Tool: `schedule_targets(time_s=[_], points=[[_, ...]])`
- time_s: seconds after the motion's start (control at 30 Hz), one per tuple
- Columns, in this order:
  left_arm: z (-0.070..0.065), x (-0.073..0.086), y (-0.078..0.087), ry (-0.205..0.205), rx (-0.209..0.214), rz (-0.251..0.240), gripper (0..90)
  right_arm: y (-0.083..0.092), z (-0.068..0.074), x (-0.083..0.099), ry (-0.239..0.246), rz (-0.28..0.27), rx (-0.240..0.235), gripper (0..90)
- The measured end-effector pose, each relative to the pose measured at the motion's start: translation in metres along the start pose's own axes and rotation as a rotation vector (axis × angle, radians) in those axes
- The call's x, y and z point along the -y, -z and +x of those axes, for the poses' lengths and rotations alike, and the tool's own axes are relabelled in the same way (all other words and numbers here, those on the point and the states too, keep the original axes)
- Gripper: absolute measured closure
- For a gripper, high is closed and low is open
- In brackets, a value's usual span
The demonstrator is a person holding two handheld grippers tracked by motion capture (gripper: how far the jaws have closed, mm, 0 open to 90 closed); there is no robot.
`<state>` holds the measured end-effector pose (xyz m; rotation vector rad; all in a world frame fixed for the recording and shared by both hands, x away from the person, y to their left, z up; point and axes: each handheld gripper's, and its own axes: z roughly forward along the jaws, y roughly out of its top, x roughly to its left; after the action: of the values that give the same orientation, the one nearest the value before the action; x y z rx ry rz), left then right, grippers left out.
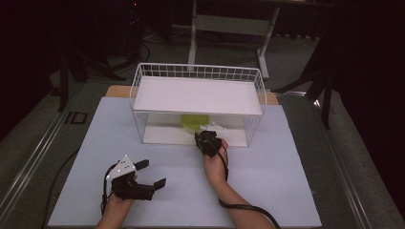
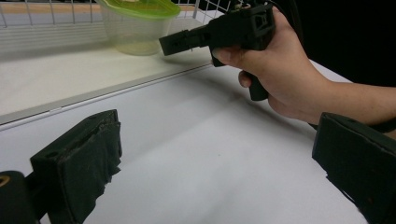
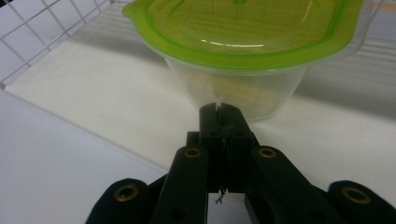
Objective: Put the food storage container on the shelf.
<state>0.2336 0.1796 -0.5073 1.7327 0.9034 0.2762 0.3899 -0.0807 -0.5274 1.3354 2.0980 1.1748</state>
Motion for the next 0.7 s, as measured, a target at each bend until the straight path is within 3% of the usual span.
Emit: schedule_targets(time_s=[0.13, 0.33, 0.43, 0.5, 0.57, 0.63, 0.7], points=[[0.0, 0.0, 0.0, 0.0, -0.001, 0.0, 2.4, -0.003, -0.003, -0.004, -0.023, 0.003, -0.002, 87.8], [-0.001, 0.0, -0.001, -0.004, 0.003, 0.001, 2.4, 0.0, 0.001, -0.004, 0.007, 0.019, -0.013, 85.1], [-0.001, -0.001, -0.001, -0.004, 0.003, 0.0, 2.4, 0.01, 0.004, -0.003, 0.032, 0.008, -0.028, 84.6], [-0.001, -0.001, -0.001, -0.003, 0.014, 0.008, 2.4, 0.017, 0.008, 0.0, 0.074, 0.005, -0.026, 84.6], [-0.002, -0.001, -0.002, -0.003, 0.017, 0.009, 2.4, 0.022, 0.008, 0.002, 0.076, 0.006, -0.038, 83.7], [-0.004, -0.002, -0.001, -0.022, 0.018, 0.014, 2.4, 0.035, 0.009, 0.006, 0.083, -0.005, -0.064, 74.4], [-0.004, -0.003, 0.0, -0.01, 0.03, 0.003, 2.4, 0.045, 0.01, 0.009, 0.115, -0.025, -0.072, 72.6]])
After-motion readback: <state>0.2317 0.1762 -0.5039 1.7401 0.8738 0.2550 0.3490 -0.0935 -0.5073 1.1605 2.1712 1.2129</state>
